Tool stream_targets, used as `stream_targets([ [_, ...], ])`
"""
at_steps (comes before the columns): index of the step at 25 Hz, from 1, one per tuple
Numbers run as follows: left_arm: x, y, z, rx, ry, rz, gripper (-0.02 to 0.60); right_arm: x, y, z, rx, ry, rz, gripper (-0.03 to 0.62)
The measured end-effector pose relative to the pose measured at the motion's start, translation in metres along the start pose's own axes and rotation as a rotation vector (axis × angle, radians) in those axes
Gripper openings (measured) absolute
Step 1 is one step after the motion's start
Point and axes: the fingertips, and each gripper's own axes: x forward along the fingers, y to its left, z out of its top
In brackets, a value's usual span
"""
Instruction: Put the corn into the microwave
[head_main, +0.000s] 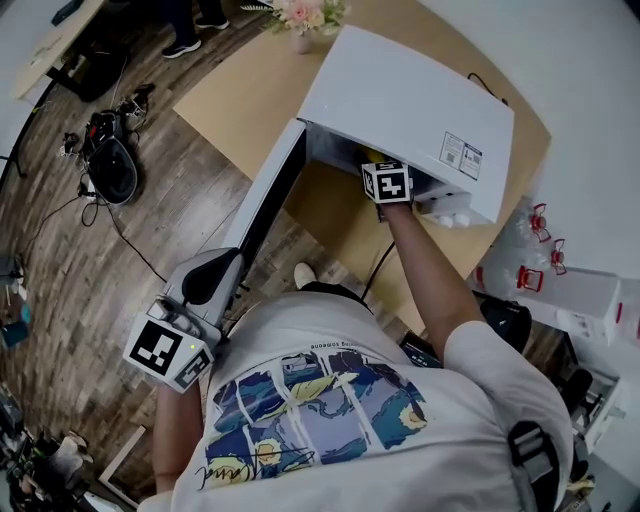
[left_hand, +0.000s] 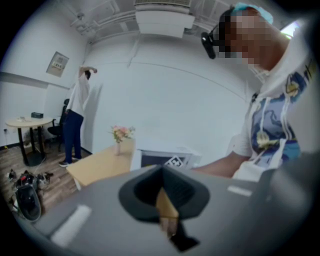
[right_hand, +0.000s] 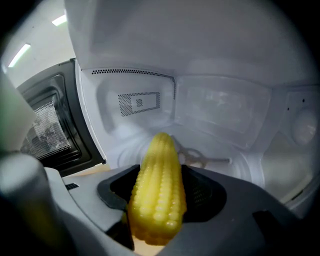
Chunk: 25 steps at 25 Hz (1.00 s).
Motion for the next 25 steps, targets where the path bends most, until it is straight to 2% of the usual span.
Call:
stream_targets([
  [8, -0.014, -0.002, -0.005, -0.005, -0.005, -0.012, 0.009, -0.005, 0.001, -0.004, 0.025, -0.016, 0.007, 0.266],
  [14, -0.030, -0.002, -0.011, -0.007, -0.009, -0.040, 0.009, -0.026, 0.001, -0.008, 0.084, -0.039, -0.028, 0.272],
  [25, -0.069, -0.009, -0.029, 0.011, 0.003, -0.140, 0.009, -0.080, 0.021, -0.031, 0.133, -0.061, -0.129, 0.273],
])
